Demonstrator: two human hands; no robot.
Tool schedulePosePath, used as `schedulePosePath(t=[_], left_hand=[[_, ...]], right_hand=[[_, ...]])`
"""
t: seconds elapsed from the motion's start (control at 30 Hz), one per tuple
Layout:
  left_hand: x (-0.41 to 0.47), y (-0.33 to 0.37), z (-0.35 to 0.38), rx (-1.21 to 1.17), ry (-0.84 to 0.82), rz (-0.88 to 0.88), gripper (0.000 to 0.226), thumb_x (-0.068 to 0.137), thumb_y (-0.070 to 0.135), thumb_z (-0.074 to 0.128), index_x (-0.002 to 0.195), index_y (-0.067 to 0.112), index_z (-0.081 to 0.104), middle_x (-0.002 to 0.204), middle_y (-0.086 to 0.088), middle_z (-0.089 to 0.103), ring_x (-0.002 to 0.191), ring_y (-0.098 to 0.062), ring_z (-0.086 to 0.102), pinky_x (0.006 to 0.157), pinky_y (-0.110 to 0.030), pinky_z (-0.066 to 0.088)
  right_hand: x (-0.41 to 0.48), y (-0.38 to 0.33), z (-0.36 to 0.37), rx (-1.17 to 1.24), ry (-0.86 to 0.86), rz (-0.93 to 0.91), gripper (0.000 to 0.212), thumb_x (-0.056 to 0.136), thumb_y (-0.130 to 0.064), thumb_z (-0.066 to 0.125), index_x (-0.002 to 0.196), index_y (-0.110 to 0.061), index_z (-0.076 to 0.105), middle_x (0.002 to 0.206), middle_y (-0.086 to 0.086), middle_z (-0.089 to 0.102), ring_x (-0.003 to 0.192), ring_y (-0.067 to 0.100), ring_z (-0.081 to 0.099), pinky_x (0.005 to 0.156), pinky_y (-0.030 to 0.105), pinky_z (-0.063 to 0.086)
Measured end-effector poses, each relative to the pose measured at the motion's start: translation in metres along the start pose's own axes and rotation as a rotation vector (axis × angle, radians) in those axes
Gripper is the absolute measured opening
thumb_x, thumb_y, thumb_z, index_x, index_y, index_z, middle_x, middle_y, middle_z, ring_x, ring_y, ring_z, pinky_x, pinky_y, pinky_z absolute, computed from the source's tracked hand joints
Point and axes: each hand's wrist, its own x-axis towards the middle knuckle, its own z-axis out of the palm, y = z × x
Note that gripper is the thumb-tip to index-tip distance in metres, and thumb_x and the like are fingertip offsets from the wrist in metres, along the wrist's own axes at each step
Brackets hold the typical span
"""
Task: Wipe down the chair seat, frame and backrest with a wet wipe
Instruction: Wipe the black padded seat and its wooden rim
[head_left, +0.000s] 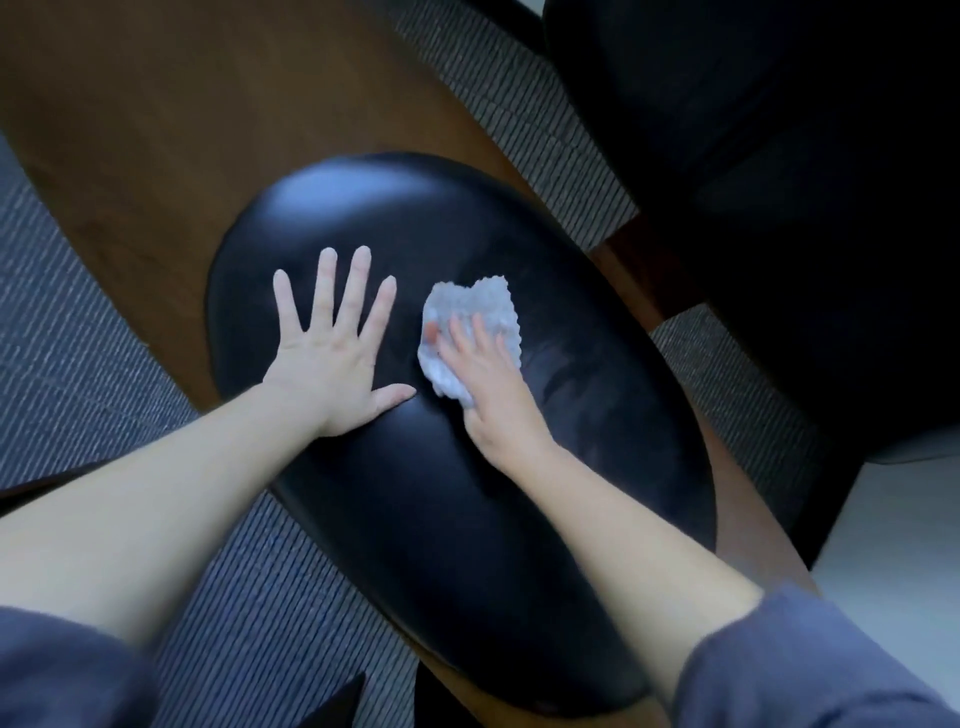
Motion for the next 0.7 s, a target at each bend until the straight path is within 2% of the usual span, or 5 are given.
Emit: schedulePosePath(t=[0.1, 0.2, 0.4, 0.6, 0.7], left_hand=[[0.000, 0.001, -0.002, -0.003, -0.035, 0.012, 0.109, 0.080, 0.082, 0.028, 0.138, 0.017, -0.036, 0.146, -0.016, -0.047, 0.135, -0.042, -0.040, 0.106, -0.070, -0.013], [0.000, -0.001, -0.003, -0.011, -0.032, 0.012, 0.110, 0.080, 0.082, 0.029, 0.138, 0.017, -0.037, 0.146, -0.015, -0.048, 0.134, -0.042, -0.040, 0.105, -0.070, -0.014], [0.000, 0.000, -0.005, -0.016, -0.046, 0.013, 0.112, 0.080, 0.082, 0.032, 0.147, 0.016, -0.028, 0.146, -0.014, -0.047, 0.134, -0.041, -0.041, 0.105, -0.069, -0.017], [-0.001, 0.000, -0.004, -0.007, -0.039, 0.016, 0.110, 0.079, 0.083, 0.028, 0.139, 0.017, -0.036, 0.146, -0.015, -0.048, 0.135, -0.042, -0.040, 0.106, -0.070, -0.013], [0.000, -0.001, -0.002, -0.001, -0.033, 0.016, 0.110, 0.079, 0.083, 0.030, 0.139, 0.018, -0.036, 0.145, -0.014, -0.049, 0.134, -0.041, -0.041, 0.106, -0.070, -0.015]], right_hand=[[-0.027, 0.039, -0.017, 0.002, 0.114, 0.365, 0.058, 0.088, 0.003, 0.049, 0.141, -0.021, 0.044, 0.144, -0.003, 0.045, 0.138, 0.021, 0.033, 0.106, 0.021, 0.031], [0.018, 0.045, -0.018, 0.009, 0.327, 0.623, 0.074, 0.085, 0.009, 0.040, 0.152, -0.016, 0.020, 0.154, 0.004, 0.028, 0.144, 0.024, 0.020, 0.119, 0.039, 0.011], [0.023, 0.014, -0.003, 0.016, 0.084, 0.062, 0.084, 0.082, 0.015, 0.027, 0.152, -0.023, 0.001, 0.160, -0.004, 0.007, 0.149, 0.023, -0.001, 0.119, 0.041, -0.006], [0.034, 0.048, -0.012, -0.037, 0.326, 0.437, 0.067, 0.090, 0.004, 0.032, 0.152, -0.016, 0.018, 0.155, 0.005, 0.024, 0.144, 0.025, 0.015, 0.120, 0.041, 0.008], [0.077, 0.006, -0.001, 0.134, 0.288, 0.247, 0.055, 0.100, -0.009, 0.027, 0.154, -0.017, 0.015, 0.160, 0.005, 0.014, 0.147, 0.025, 0.008, 0.121, 0.047, 0.006]])
